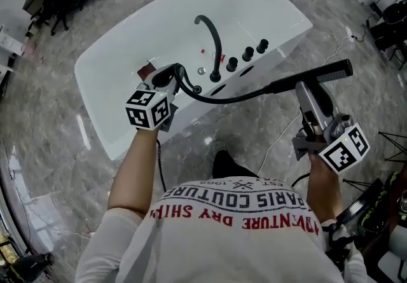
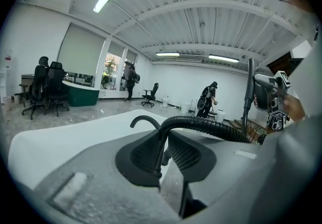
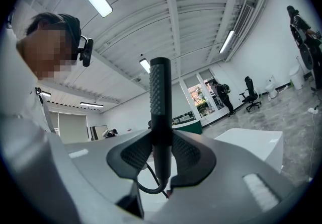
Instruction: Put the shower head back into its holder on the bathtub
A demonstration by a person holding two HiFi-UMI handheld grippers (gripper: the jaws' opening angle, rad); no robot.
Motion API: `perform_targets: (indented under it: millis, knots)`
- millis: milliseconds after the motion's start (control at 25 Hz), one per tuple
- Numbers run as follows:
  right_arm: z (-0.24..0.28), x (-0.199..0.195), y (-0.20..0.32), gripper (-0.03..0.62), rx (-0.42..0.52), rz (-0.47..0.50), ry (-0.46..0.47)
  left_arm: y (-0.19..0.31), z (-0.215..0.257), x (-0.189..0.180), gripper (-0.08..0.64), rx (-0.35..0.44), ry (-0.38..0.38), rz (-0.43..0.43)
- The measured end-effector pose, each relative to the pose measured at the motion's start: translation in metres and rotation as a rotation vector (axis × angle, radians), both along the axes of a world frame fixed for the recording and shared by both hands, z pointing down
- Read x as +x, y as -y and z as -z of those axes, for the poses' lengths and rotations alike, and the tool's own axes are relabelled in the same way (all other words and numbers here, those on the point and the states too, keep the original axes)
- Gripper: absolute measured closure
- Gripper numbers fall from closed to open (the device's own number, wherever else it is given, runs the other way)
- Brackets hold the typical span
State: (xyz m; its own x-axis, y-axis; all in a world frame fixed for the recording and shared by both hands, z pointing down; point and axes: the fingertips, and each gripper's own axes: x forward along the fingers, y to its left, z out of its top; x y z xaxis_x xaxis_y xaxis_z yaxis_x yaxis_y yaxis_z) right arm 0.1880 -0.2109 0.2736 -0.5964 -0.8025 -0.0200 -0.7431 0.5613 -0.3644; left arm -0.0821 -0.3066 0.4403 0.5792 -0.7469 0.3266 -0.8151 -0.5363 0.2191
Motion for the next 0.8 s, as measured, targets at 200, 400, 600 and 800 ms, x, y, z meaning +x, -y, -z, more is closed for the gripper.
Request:
perform_targets:
  millis: [200,400,600,800]
  knots:
    - [-0.005,0.004,0.019,0.471,-0.009,-0.01,0.009,0.011,-0.049,-0.003,0.502,-0.102,0.006,0.018]
    - [-0.017,0.002,0.042,0.471,-0.029,0.0,0.019,0.019,-0.1,0.0,0.502,-0.178,0.036,0.007]
    - [-0.032,-0.009,0.061,0.471,-0.04,0.04,0.004,0.021,-0.148,0.003,0.502,-0.25,0.092,-0.002]
    - [-0.054,-0.019,0.08,0.471,-0.073,0.072,-0.052,0.02,-0.185,0.01,0.502,-0.323,0.13,-0.004]
